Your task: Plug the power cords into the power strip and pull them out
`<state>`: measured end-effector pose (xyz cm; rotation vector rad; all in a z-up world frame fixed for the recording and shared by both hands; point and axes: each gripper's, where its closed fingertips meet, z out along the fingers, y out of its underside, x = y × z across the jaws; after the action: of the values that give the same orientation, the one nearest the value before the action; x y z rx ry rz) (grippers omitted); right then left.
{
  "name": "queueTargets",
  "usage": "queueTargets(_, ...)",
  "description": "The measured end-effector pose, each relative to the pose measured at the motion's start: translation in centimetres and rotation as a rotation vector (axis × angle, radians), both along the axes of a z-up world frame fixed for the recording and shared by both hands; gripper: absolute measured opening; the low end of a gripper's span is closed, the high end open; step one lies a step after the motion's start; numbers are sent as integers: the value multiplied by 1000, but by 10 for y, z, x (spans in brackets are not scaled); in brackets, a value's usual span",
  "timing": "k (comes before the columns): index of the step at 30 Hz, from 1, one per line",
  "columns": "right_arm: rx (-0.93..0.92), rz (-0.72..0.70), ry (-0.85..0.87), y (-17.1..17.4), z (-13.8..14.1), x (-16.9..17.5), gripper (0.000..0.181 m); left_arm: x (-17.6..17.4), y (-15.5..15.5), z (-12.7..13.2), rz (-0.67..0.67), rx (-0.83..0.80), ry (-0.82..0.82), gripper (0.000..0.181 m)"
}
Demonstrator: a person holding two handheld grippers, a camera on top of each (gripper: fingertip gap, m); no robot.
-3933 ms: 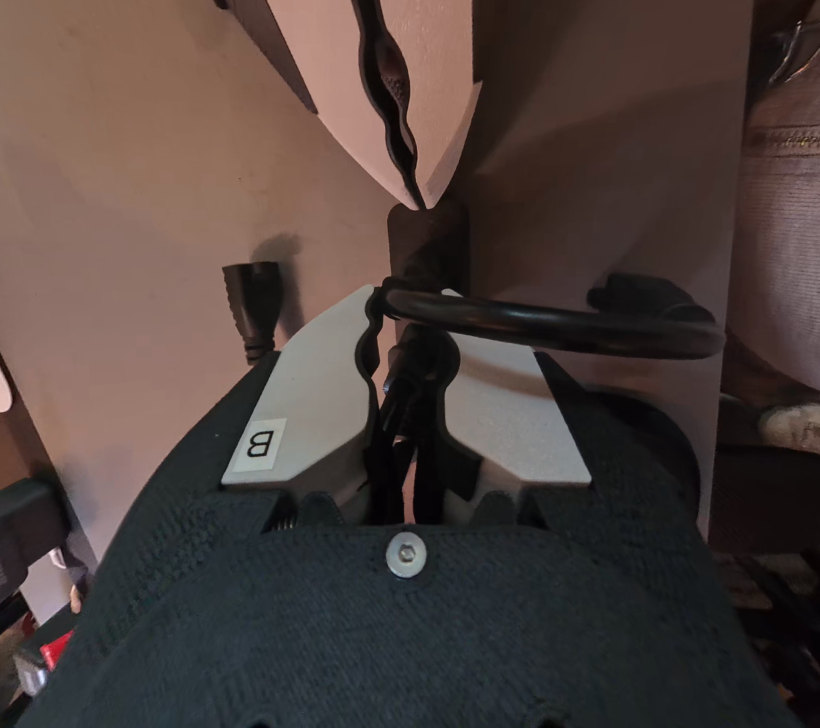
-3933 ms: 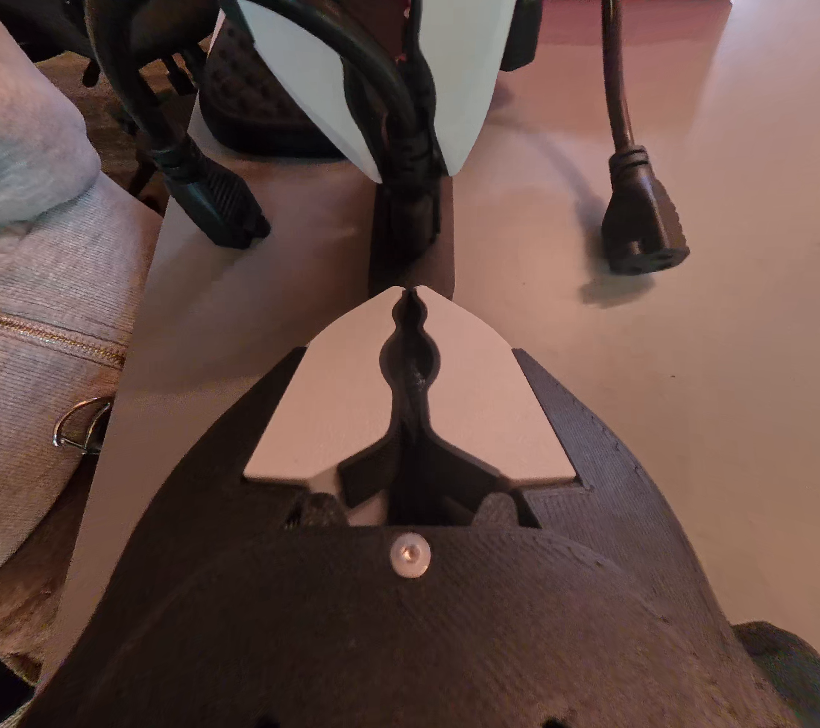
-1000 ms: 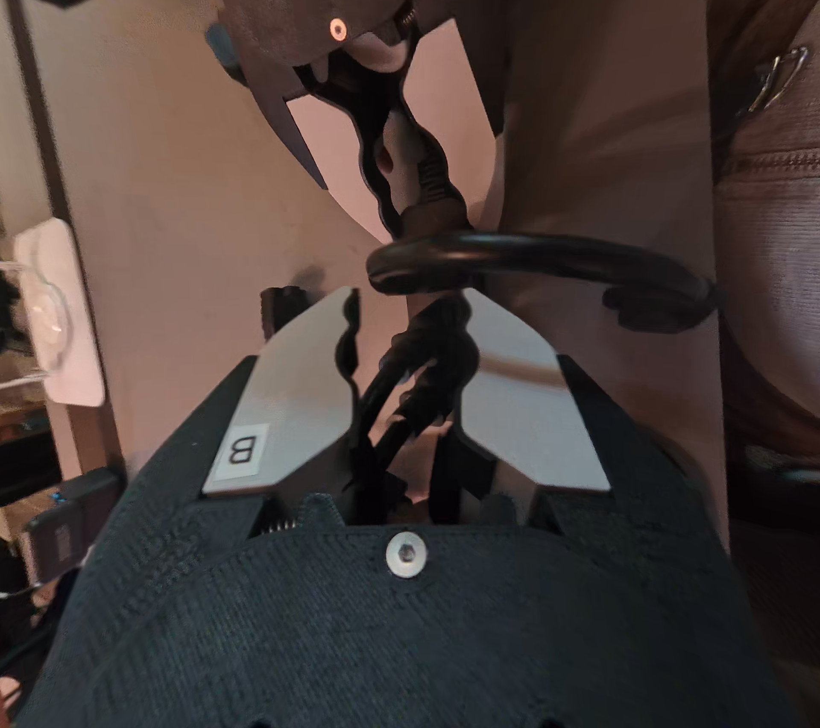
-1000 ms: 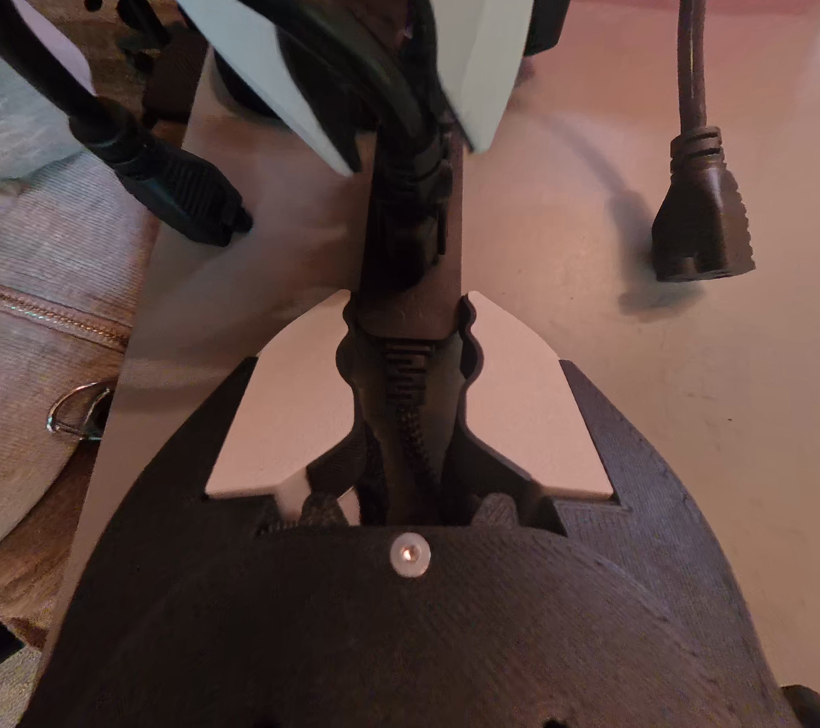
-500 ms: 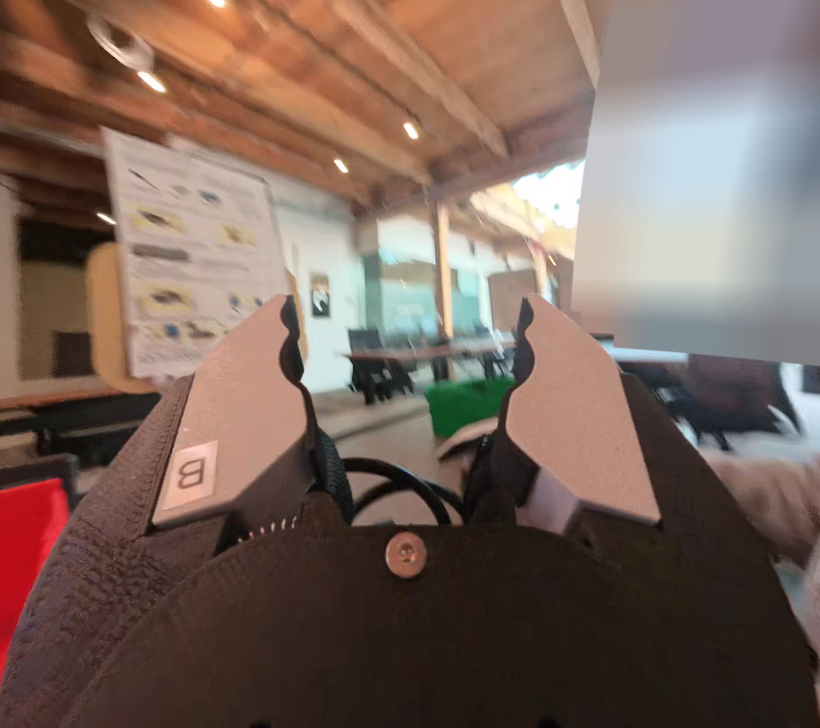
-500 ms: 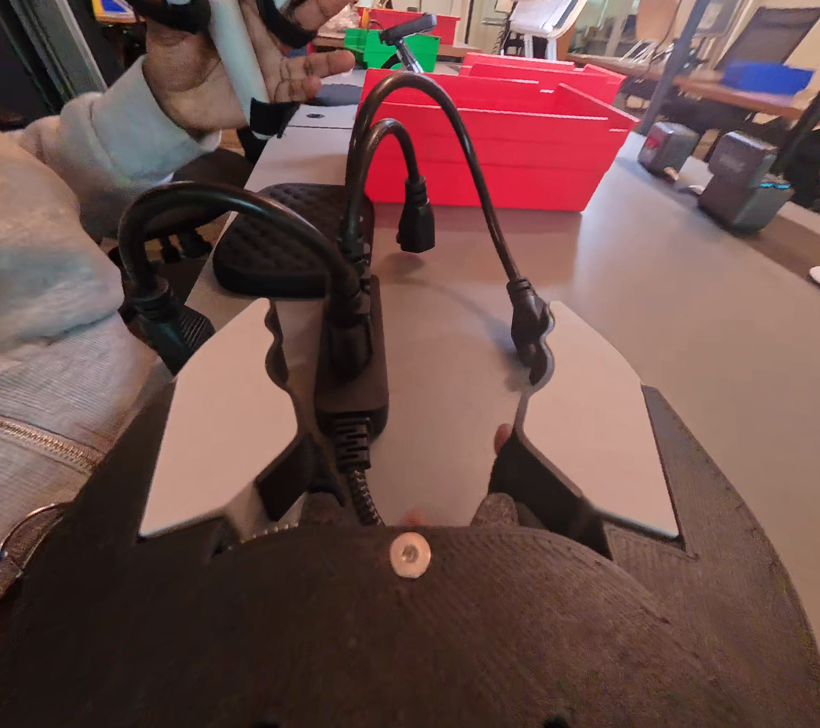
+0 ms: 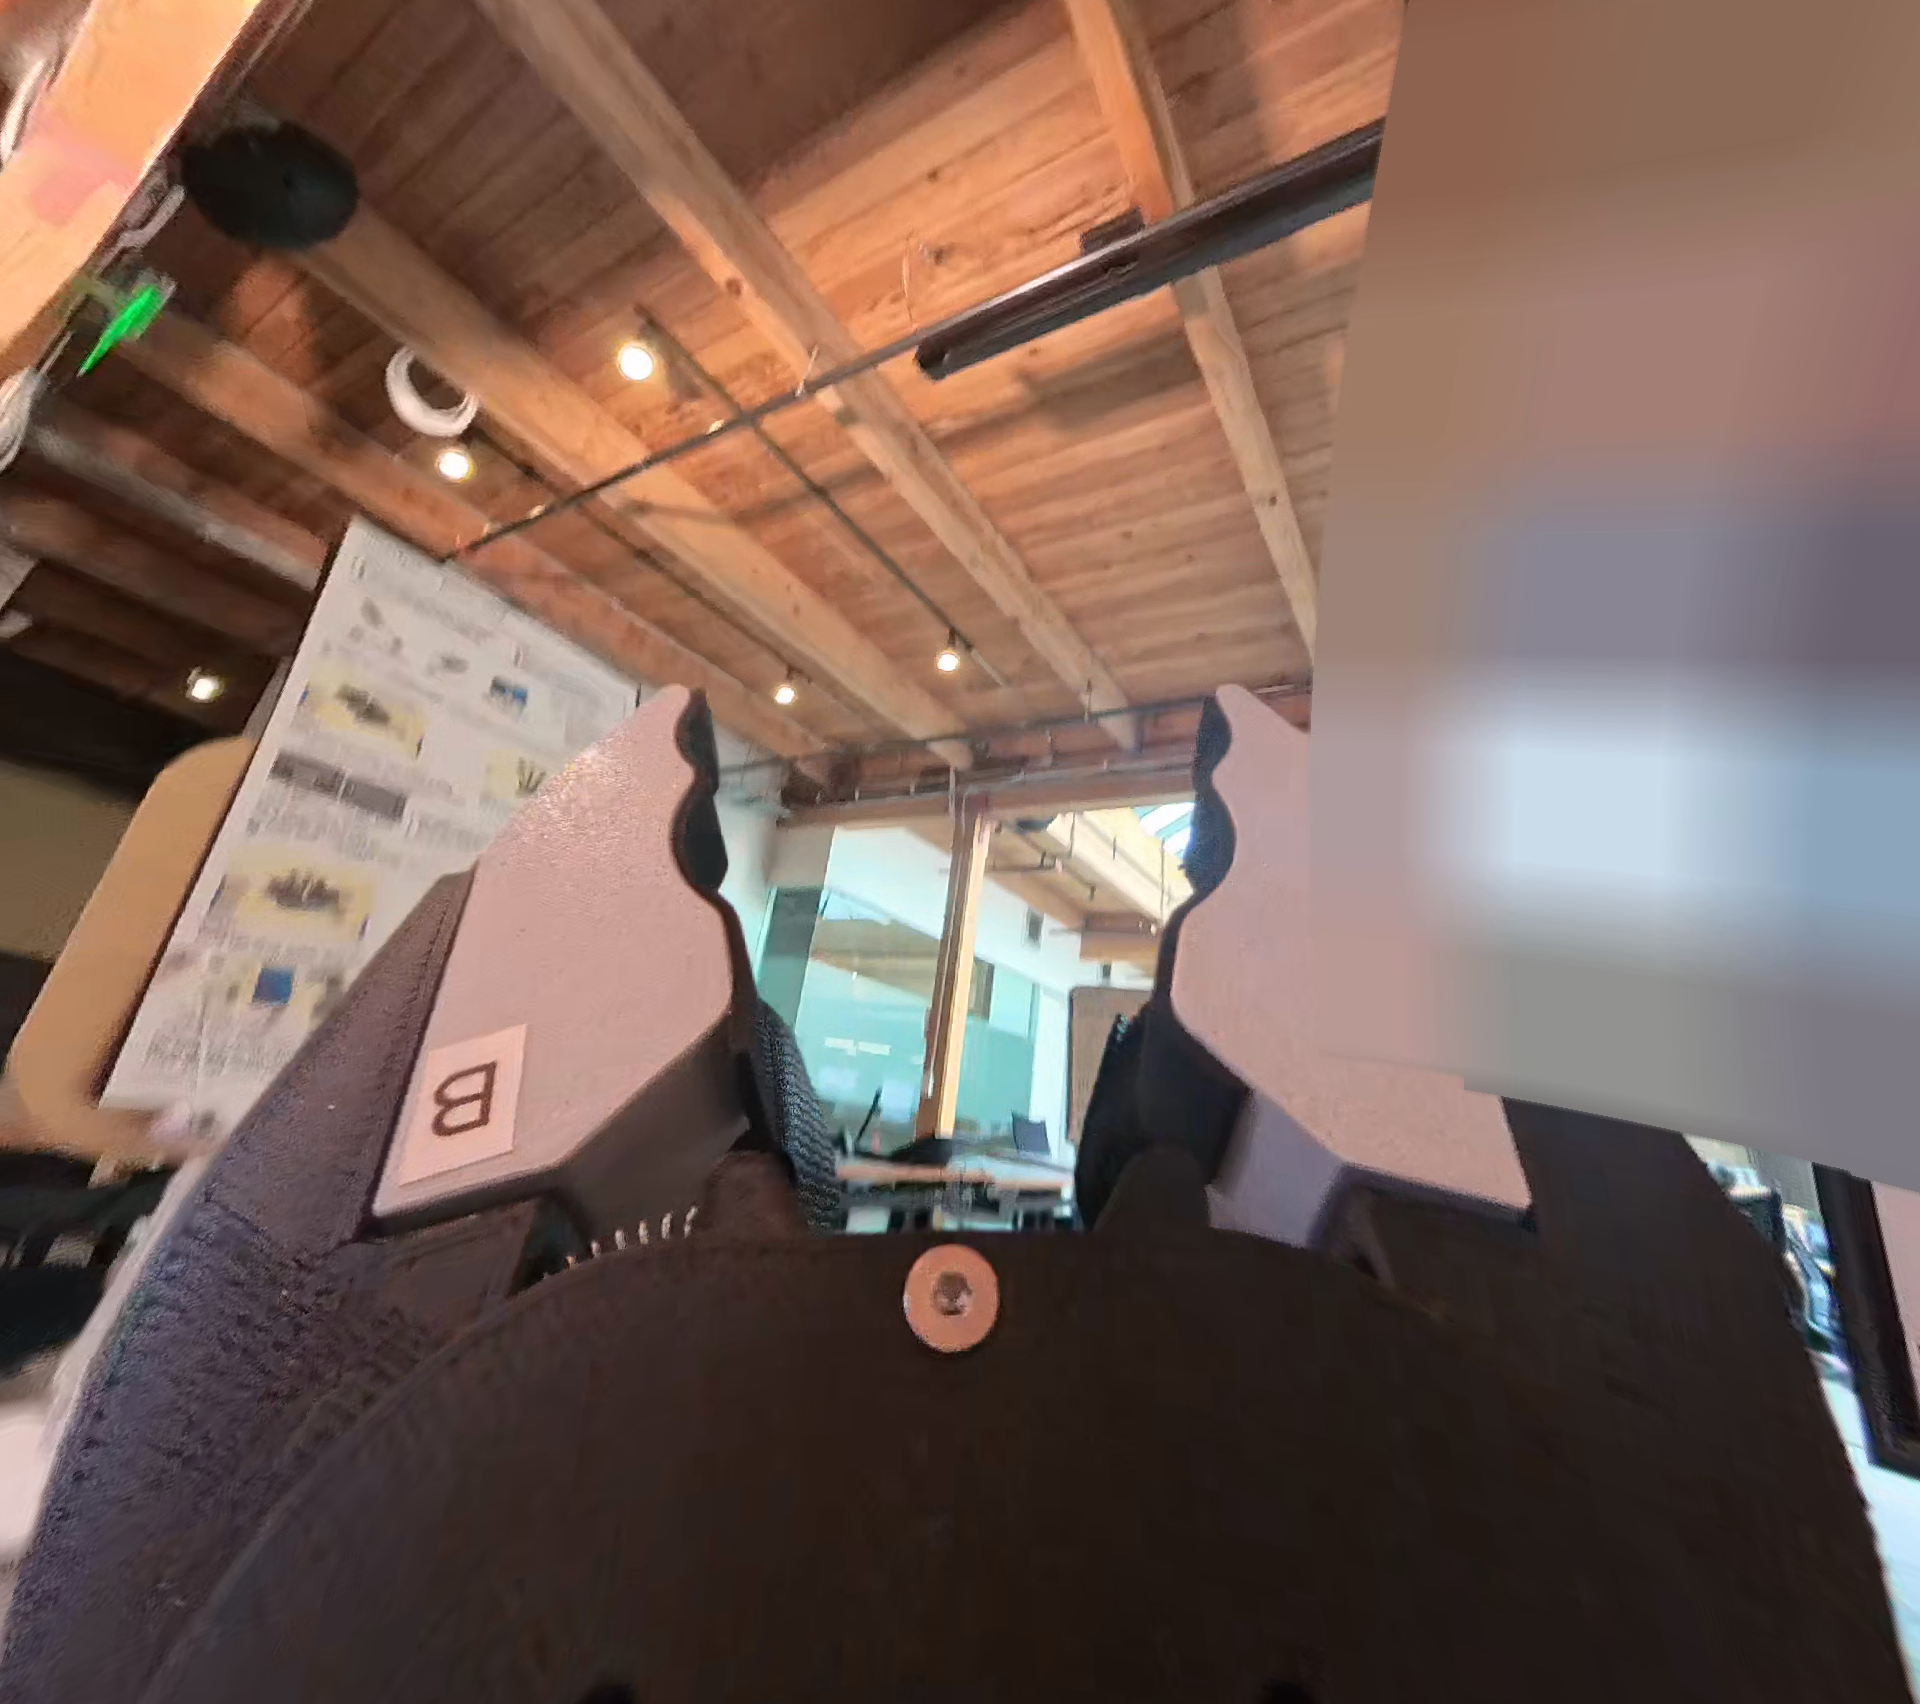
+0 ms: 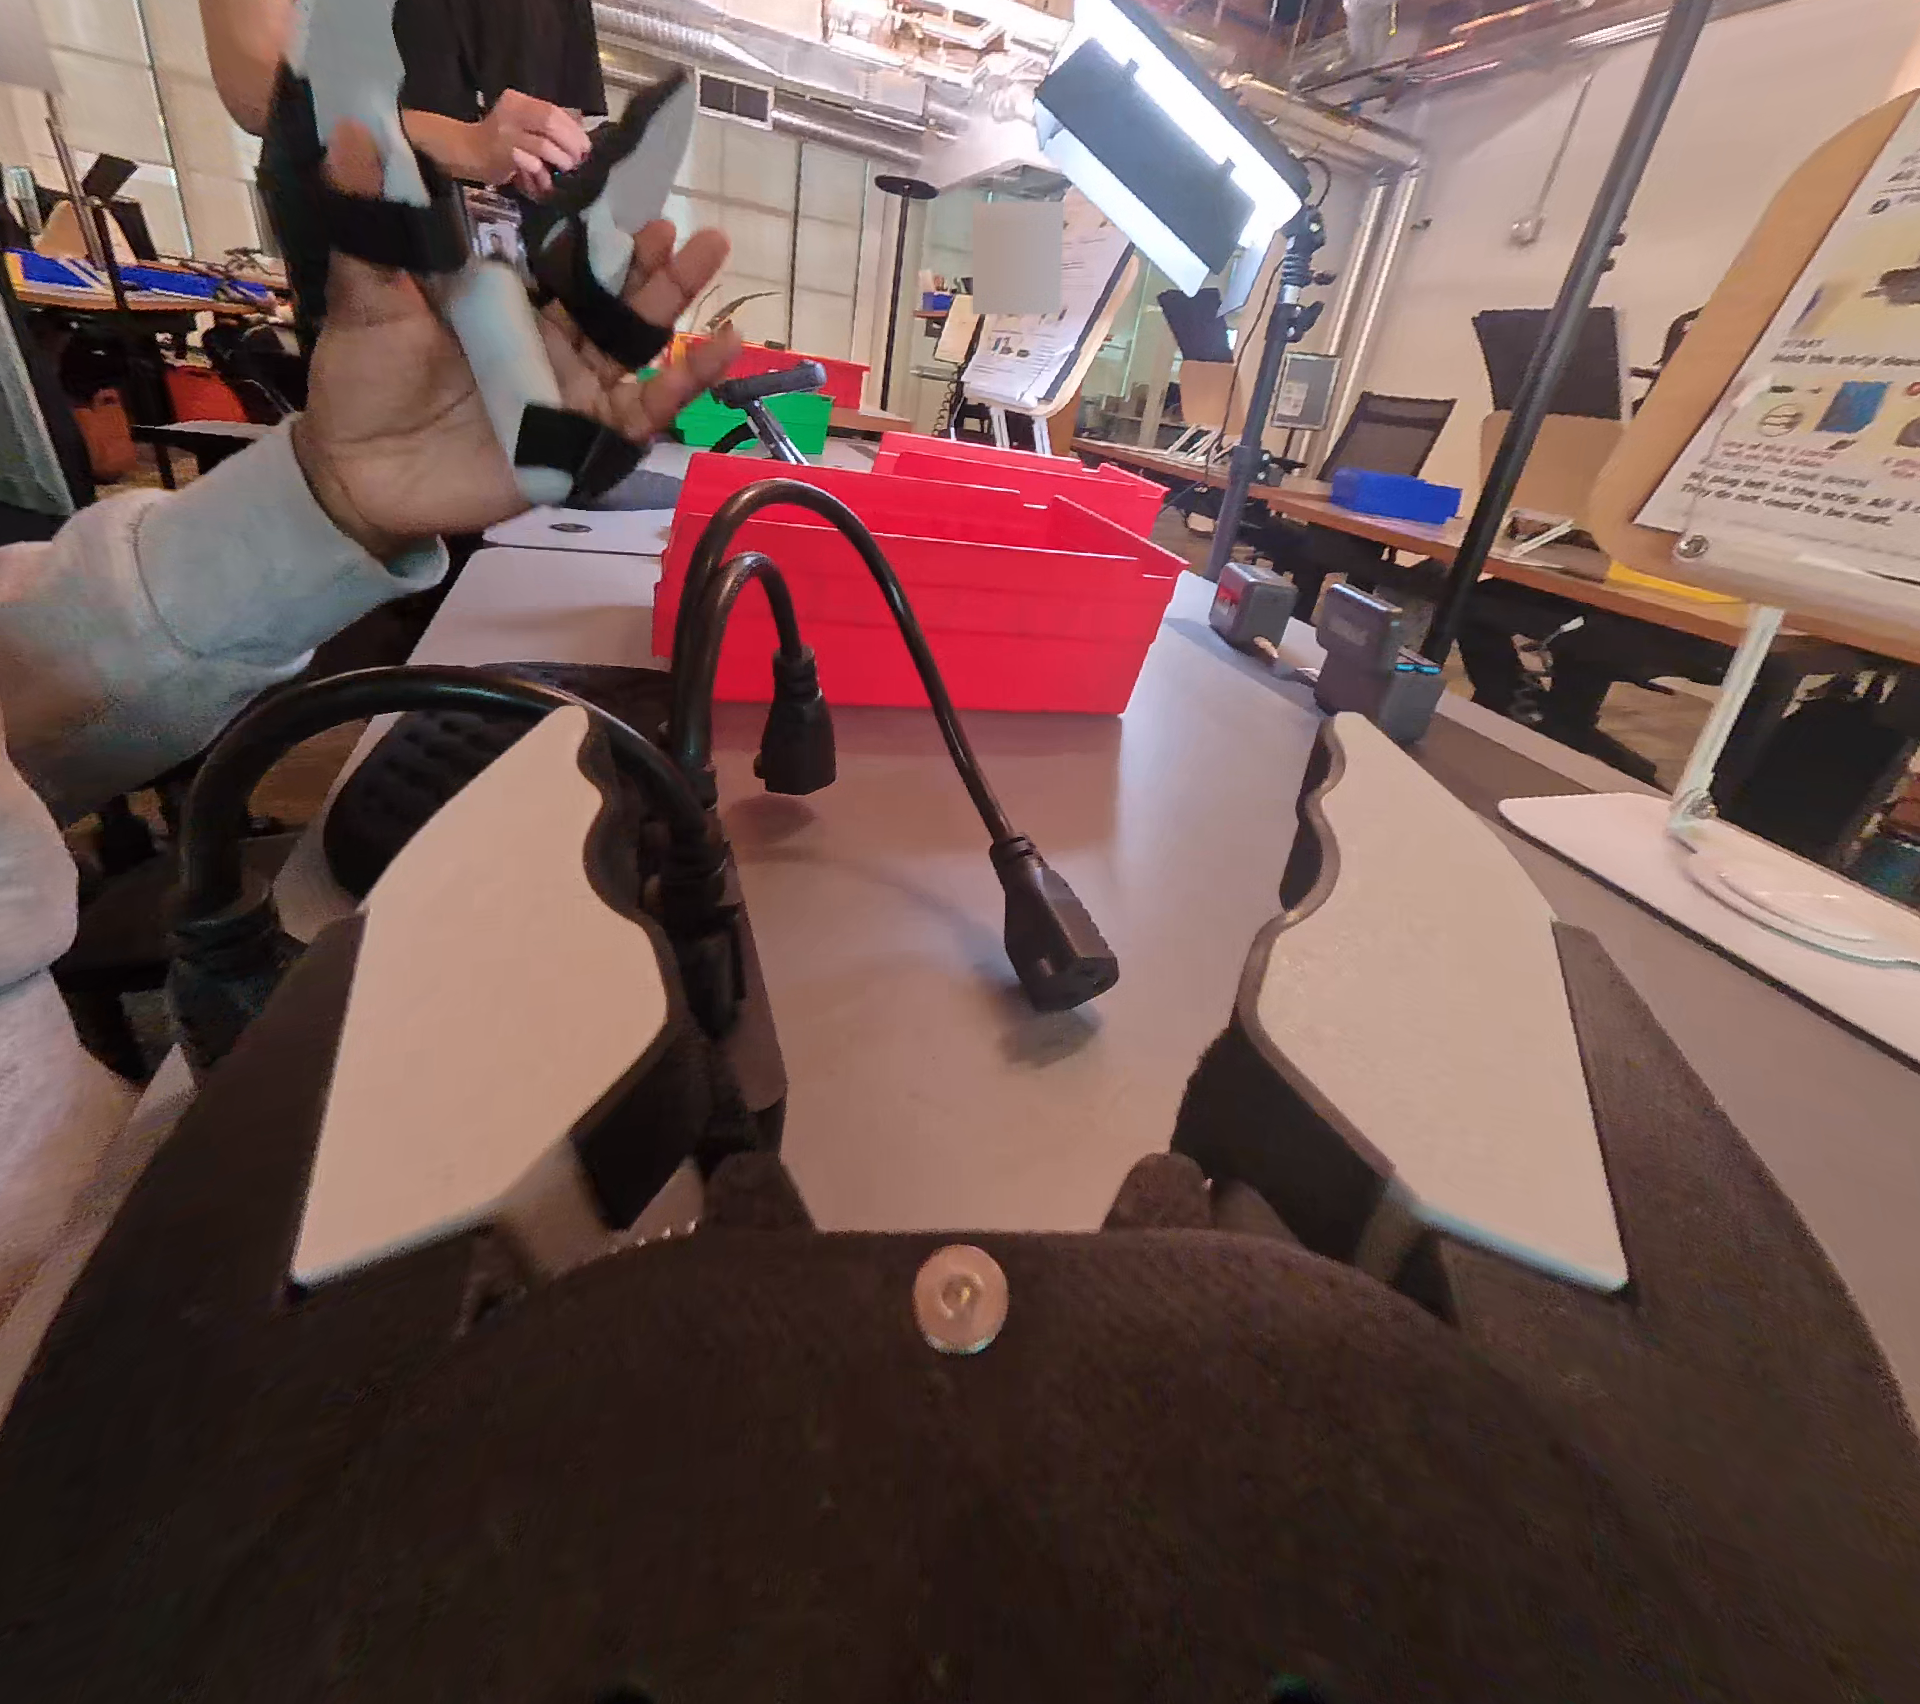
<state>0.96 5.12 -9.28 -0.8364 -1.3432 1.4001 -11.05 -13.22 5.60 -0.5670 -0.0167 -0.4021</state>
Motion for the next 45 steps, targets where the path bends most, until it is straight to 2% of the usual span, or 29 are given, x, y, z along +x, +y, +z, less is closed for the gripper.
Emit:
queueTargets(6, 14, -42, -18, 6, -5, -4, 125, -7, 9, 79, 37, 211, 80, 78)
queueTargets(9, -1, -64, -24, 13, -8, -5, 125, -11, 26, 116, 119, 294, 165, 75)
queueTargets(12, -24, -91, -35, 22, -11, -7, 125, -23, 38, 144, 123, 364, 185, 74)
queueTargets(14, -30, -106, -40, 26, -12, -10, 125, -35, 40, 153, 83, 420, 163, 74)
queueTargets(17, -65, -140, -14, 33, -1, -14, 125, -72, 45, 158, -6, 497, 29, 72)
queueTargets(20, -107, -217, 39, 48, 32, -24, 120, -102, 45, 159, -71, 569, -46, 72)
queueTargets(23, -84, -302, 66, 65, 67, -42, 120, -124, 42, 137, -151, 618, -135, 72)
queueTargets(25, -7, -324, 86, 70, 79, -54, 120, -148, 36, 121, -174, 720, -257, 69)
queueTargets(27, 17, -337, 96, 78, 77, -66, 120, -167, 34, 115, -300, 776, -354, 69)
queueTargets(29, -15, -335, 104, 87, 65, -76, 120, -167, 38, 117, -390, 763, -343, 69)
queueTargets(34, -130, -316, 78, 106, 28, -79, 114, -153, 57, 124, -342, 709, -302, 70)
queueTargets(40, -251, -272, 147, 111, 30, -73, 105, -137, 88, 124, -502, 662, -331, 70)
queueTargets(43, -233, -252, 147, 106, 29, -73, 105, -135, 103, 121, -586, 641, -361, 69)
queueTargets(45, -206, -254, 158, 104, 31, -72, 105, -134, 108, 119, -582, 626, -360, 70)
